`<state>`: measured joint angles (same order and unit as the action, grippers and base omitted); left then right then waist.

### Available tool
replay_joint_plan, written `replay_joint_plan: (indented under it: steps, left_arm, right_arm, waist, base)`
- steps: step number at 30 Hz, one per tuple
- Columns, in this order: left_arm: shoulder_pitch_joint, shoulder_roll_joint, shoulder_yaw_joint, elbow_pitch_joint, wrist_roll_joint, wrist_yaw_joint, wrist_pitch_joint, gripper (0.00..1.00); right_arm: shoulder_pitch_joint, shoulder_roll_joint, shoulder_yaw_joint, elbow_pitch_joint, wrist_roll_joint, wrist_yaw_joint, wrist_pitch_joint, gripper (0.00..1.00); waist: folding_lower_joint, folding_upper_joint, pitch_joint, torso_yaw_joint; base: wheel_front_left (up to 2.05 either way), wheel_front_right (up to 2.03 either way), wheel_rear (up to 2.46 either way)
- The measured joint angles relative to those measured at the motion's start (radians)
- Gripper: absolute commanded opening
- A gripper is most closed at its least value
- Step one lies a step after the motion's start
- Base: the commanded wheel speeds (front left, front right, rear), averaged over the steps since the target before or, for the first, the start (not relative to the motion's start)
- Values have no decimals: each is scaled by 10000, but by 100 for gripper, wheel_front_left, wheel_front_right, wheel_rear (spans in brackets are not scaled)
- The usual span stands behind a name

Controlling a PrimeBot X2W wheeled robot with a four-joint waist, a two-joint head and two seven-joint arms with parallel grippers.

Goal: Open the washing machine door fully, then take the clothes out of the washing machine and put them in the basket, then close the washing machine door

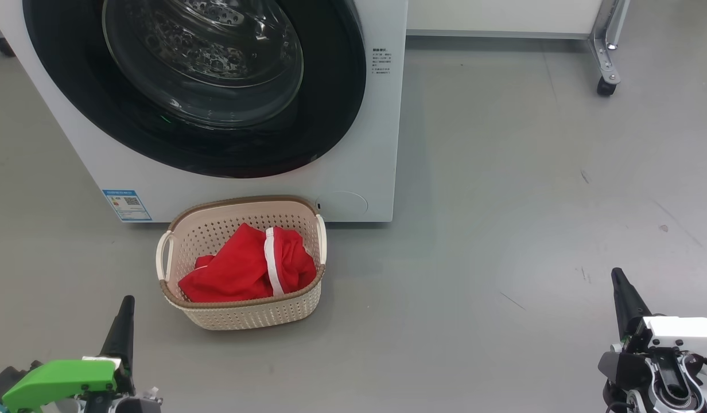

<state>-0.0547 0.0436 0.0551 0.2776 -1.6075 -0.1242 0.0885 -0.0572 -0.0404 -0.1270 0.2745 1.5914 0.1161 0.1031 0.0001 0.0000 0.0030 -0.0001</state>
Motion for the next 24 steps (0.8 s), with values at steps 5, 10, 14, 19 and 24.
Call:
replay_joint_plan:
  steps: [5, 10, 14, 19, 24]
  left_arm:
    - [-29, 4, 19, -10, -71, 0, 2, 0]
    - [-31, 4, 23, -10, -71, 0, 2, 0]
    - [-32, 6, 27, -10, -71, 0, 29, 0]
    - [-34, 6, 29, -10, -71, 0, 29, 0]
    - [-35, 6, 31, -10, -71, 0, 29, 0]
  right_arm:
    - [-23, 2, -21, 2, 107, 50, 19, 0]
    - [-27, 2, -23, 4, 107, 56, 19, 0]
    - [-28, 2, -25, 4, 107, 56, 19, 0]
    - [-29, 2, -27, 4, 107, 56, 19, 0]
    - [-29, 2, -29, 4, 107, 56, 19, 0]
  waist:
    - [0, 0, -2, 1]
    - [0, 0, -2, 1]
    - [0, 0, -2, 0]
    - [0, 0, -2, 1]
    - [0, 0, -1, 1]
  base:
    - [0, 0, 0]
    - [0, 0, 0]
    - [0, 0, 0]
    - [0, 0, 0]
    - [0, 0, 0]
